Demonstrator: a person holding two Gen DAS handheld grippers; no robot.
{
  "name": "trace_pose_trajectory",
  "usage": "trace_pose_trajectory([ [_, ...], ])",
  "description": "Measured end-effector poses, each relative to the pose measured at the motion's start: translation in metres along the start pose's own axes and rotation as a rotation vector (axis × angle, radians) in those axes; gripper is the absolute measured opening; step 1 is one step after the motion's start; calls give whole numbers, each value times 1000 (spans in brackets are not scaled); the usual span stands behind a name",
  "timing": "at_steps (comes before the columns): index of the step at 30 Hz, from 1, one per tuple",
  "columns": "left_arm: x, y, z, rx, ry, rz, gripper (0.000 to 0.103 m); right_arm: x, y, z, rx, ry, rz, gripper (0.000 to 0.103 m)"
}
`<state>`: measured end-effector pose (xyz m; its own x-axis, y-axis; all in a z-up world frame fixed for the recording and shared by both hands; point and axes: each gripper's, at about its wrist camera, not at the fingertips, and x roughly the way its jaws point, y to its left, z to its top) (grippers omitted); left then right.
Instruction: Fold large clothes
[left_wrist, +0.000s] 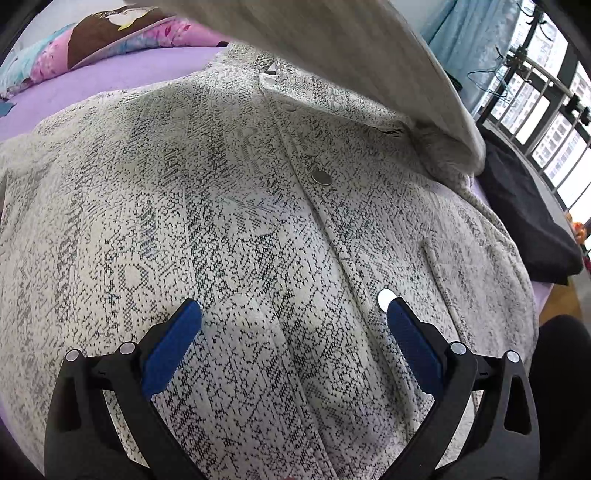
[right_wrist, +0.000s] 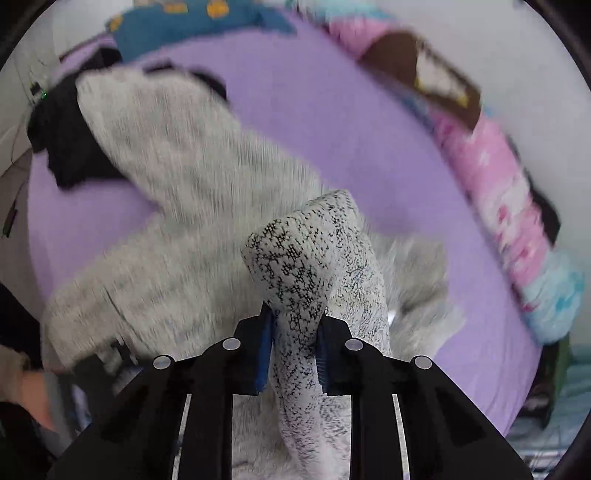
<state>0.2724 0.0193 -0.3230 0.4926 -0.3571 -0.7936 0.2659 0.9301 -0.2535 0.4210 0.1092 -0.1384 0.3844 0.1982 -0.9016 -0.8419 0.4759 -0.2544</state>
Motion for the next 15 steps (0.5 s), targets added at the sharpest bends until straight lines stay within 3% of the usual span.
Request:
trace_pose_trajectory([
  [3,-3,4,0,-9,2,-2,97,-6,13,34,-39,-56,13,19],
  [5,-7,5,0,-9,4,1,97,20,25,45,-59,-41,55,20],
  [9,-16,8,-7,12,6,6,97,116,55,34,-93,115,203,23],
  [12,-21,11,-7,12,13,12,97,160,54,11,6,228,316,59],
  [14,-24,14,-3,4,9,18,97,156,46,0,33,204,332,62],
  [15,-26,16,0,4,-1,19,97,144,39,-6,39,172,343,75],
])
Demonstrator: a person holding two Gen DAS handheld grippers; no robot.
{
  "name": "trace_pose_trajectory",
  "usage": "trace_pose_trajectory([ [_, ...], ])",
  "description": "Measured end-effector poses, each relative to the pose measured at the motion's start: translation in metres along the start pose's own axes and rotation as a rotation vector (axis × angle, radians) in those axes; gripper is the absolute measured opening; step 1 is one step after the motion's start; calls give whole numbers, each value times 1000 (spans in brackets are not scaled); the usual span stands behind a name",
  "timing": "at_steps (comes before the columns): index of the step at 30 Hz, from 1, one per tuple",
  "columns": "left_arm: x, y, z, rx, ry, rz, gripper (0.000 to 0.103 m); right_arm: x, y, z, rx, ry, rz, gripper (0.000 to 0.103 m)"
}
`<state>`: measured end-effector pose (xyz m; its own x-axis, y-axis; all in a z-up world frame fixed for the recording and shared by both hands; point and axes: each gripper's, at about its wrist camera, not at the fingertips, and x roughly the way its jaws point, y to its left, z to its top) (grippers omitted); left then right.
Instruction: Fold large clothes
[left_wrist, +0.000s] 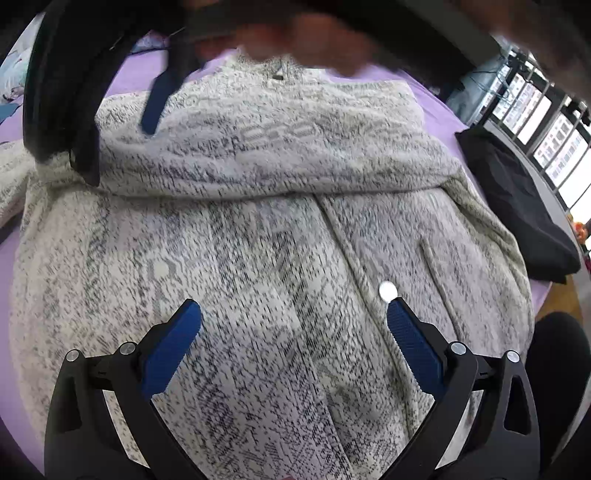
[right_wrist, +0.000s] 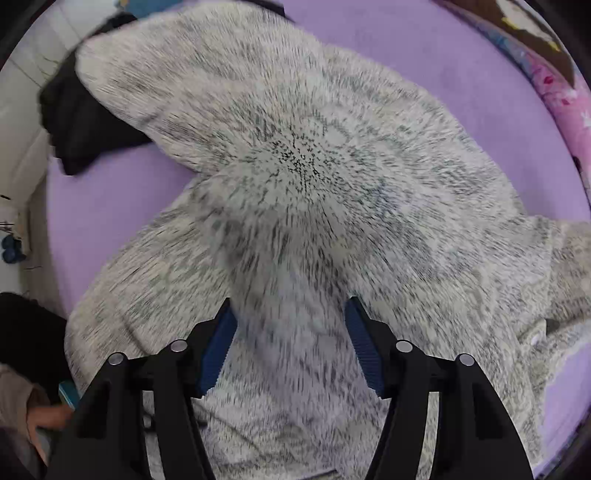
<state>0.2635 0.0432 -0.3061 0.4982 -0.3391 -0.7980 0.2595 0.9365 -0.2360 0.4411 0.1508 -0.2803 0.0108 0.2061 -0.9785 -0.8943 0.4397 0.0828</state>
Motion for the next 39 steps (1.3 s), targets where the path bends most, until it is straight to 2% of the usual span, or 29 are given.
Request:
trace_pose_trajectory([
  [1,-1,0,4,3,-4,6,97,-13,-5,-8,6,-30,1,86],
  [2,-3,1,7,8,-7,15,97,-40,-16,-24,22,-100,-10,88],
  [4,-13,1,21,21,-49,4,97,-74,-37,-50,46,-166,-29,90],
  [6,-22,0,37,47,-98,28,97,-110,-79,-93,103,-211,-115,92],
  [8,-30,4,54,49,-161,32,97,-132,-126,-133,197,-216,-205,92],
  [10,-31,9,69,35,-198,43,97,-151,-191,-187,375,-202,-303,92],
  [12,-24,21,85,5,-223,60,97,-160,-236,-234,530,-212,-336,92],
  [14,-11,29,98,-40,-208,78,97,-158,-270,-272,672,-233,-317,92],
  [17,5,45,109,-99,-194,94,97,-134,-310,-315,846,-264,-203,92],
  [19,16,55,112,-144,-179,104,97,-114,-328,-331,922,-287,-111,92],
  [21,24,59,112,-175,-153,92,97,-96,-334,-335,973,-322,-24,92],
  [23,29,59,109,-168,-141,92,97,-81,-336,-333,1014,-354,60,87],
  [24,33,55,109,-141,-129,104,97,-75,-339,-333,1032,-366,100,77],
  [25,36,52,109,-127,-124,111,97,-66,-346,-335,1056,-376,166,55],
  [27,42,47,107,-99,-112,113,97,-53,-344,-328,1072,-389,258,36],
  [28,45,47,107,-94,-107,116,97,-56,-341,-324,1048,-395,252,29],
  [31,50,36,108,-41,-99,141,97,-66,-333,-302,957,-389,210,19],
  [34,54,25,109,-10,-98,124,97,-88,-332,-289,886,-389,184,17],
  [37,64,15,109,35,-74,161,97,-100,-334,-280,839,-383,141,15],
  [39,71,14,109,29,-55,176,97,-107,-337,-276,812,-361,117,15],
])
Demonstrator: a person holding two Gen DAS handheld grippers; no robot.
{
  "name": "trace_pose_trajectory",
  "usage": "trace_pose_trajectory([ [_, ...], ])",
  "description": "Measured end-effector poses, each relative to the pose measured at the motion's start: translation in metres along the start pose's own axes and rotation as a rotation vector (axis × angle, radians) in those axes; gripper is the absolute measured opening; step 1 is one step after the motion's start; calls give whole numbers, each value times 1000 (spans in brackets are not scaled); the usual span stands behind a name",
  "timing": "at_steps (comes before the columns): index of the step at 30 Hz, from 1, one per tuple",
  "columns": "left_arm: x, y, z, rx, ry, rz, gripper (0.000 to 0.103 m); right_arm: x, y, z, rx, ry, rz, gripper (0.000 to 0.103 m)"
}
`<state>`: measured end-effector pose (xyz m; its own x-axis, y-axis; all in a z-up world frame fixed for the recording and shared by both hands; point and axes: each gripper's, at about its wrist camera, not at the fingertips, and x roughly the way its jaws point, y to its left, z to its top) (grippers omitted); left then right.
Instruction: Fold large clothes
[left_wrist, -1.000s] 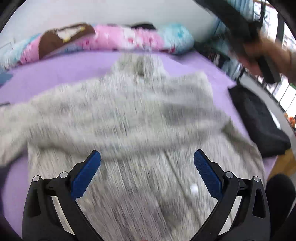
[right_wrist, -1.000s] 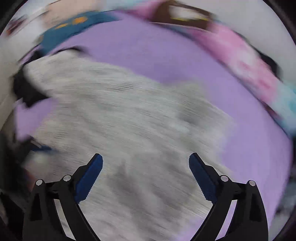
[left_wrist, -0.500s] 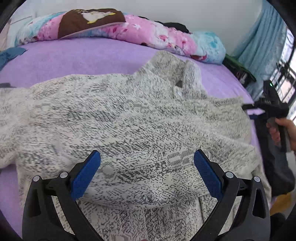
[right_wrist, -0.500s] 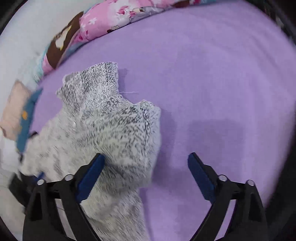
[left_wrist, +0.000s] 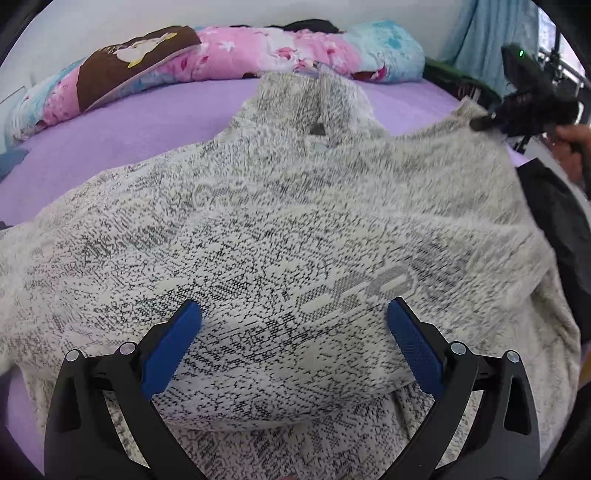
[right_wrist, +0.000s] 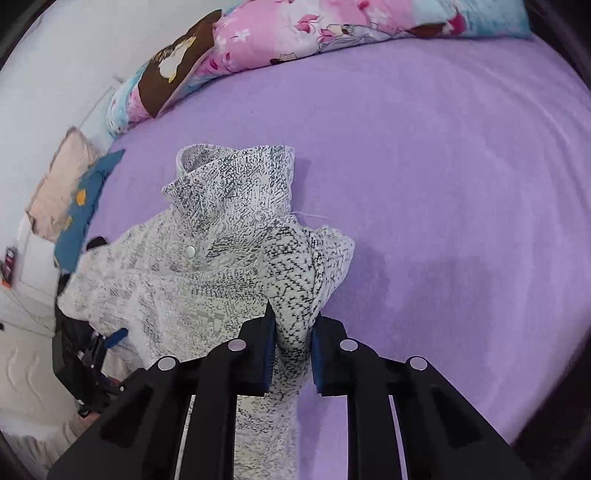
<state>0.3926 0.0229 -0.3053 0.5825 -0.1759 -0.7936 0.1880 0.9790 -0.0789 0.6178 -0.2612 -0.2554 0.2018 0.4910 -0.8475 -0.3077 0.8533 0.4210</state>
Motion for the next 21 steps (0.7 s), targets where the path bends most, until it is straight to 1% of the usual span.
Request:
trace_pose_trajectory([
  [3,5,1,0,-14,7,14,97,1,5,8,-55,30,-30,14],
  [5,7,-1,-1,-6,14,25,97,14,8,13,-110,59,-95,14],
  [7,7,-4,-2,12,13,33,97,29,-6,12,-96,88,-140,14],
  [9,9,-7,-3,33,17,41,97,57,-20,7,-60,114,-180,14],
  [10,9,-7,-3,37,16,44,97,67,-25,4,-42,105,-182,14],
  [13,9,-6,-3,31,18,35,97,72,-29,0,-14,76,-176,14],
  [17,10,-6,-2,29,19,31,97,69,-28,0,-10,83,-183,14],
  [18,10,-6,-2,25,20,32,97,69,-27,0,-14,82,-190,16],
  [20,9,-6,0,22,24,27,97,67,-25,-2,5,88,-193,26],
  [21,7,-5,1,18,20,22,97,62,-26,-3,25,84,-209,42],
])
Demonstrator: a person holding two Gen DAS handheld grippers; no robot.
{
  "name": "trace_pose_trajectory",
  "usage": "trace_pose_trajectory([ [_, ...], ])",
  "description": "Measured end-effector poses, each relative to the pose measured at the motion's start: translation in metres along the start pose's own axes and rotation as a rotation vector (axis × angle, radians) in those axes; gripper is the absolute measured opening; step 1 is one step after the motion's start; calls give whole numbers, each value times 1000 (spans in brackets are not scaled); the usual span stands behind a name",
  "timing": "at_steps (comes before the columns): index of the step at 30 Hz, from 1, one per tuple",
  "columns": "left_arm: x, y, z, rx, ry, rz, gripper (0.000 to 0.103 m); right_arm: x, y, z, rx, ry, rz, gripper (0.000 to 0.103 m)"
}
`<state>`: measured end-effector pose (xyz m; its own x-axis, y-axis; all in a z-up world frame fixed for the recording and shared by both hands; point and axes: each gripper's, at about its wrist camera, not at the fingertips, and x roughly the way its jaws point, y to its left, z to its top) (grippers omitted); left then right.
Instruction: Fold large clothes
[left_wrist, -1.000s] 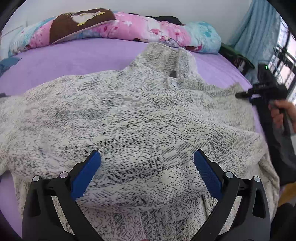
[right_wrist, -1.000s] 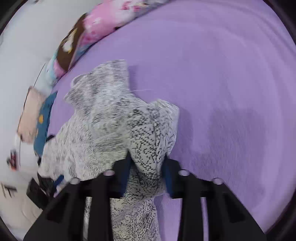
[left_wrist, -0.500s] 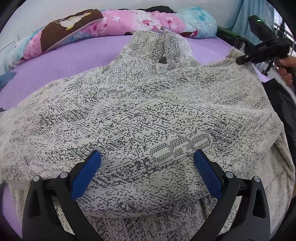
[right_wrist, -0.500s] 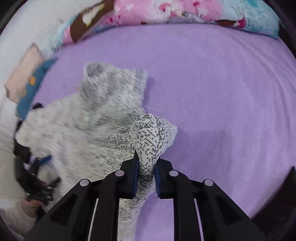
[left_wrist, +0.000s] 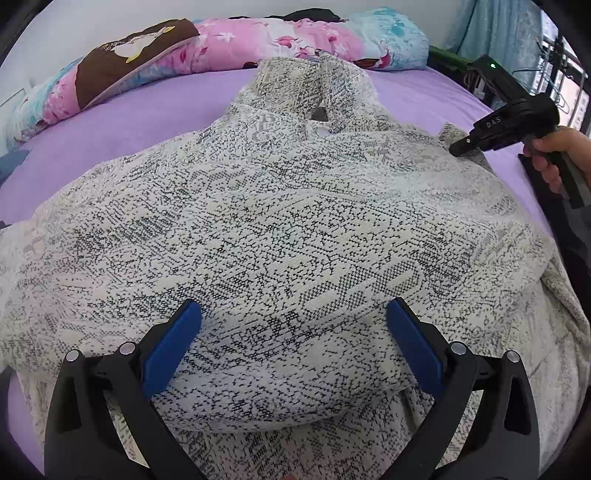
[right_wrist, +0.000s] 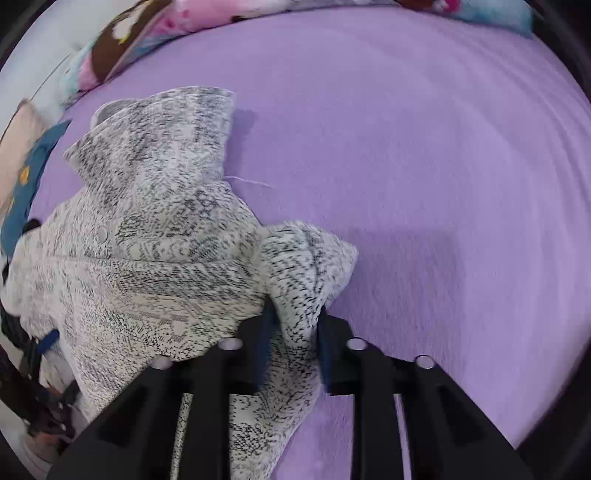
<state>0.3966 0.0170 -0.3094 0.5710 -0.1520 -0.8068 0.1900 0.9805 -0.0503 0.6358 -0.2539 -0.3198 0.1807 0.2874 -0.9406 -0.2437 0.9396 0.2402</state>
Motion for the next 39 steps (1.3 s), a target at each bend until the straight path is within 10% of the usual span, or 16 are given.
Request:
trace_pose_trajectory([
  [3,-20,10,4,-25,-61,9,97,-26,-3,-7,23,-58,30,67],
  [14,-54,71,4,-98,-112,131,97,-87,75,-85,-244,-134,-83,79],
  [31,2,65,-21,-44,20,231,98,15,68,-155,-149,-67,-55,96],
  [39,-29,72,-10,-77,38,150,97,-32,89,-165,-146,-103,-98,97],
])
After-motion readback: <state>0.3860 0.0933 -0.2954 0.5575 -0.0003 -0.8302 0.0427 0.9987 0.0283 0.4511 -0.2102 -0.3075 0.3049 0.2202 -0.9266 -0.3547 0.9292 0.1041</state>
